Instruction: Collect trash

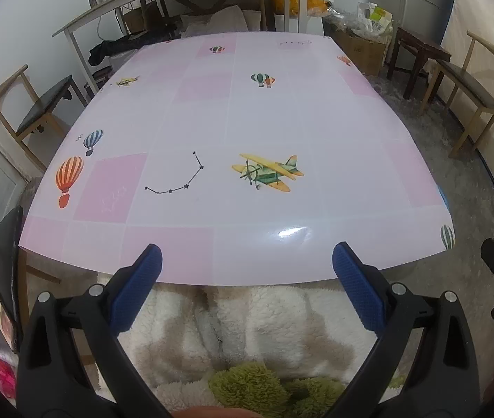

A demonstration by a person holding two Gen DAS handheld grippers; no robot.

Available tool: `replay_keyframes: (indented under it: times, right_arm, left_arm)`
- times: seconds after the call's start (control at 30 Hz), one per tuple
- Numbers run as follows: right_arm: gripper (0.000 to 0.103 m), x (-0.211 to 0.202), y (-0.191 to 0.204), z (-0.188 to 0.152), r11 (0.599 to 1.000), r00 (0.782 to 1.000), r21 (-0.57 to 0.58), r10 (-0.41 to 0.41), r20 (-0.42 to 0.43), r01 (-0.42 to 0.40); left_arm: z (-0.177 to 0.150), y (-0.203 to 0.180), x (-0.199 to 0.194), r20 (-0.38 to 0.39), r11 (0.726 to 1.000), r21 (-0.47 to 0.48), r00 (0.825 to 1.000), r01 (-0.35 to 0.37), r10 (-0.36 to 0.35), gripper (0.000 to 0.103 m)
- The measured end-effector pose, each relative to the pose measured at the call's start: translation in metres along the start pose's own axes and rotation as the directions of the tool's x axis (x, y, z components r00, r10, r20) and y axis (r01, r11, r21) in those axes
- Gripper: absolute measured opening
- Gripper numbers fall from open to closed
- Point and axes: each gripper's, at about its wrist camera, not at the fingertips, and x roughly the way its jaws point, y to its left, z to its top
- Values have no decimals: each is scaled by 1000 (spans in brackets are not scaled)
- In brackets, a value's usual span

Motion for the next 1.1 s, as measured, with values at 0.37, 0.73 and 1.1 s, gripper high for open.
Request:
replay_keyframes:
  times: [0.37,0.73,1.1]
  right_arm:
    - [96,1,-4,2,1000,1000,5,-11,-4,11]
    - [96,1,-5,3,1000,1000,7,-11,-6,12]
    - [97,1,-7,4,1000,1000,6,-14,-3,14]
  left_arm:
    - [0,1,2,-5,1000,2,1000,1,-1,94]
    - [0,2,5,-11,1000,4,1000,1,-1,94]
    - [-1,1,8,-17,1000,11,1000,6,-6,94]
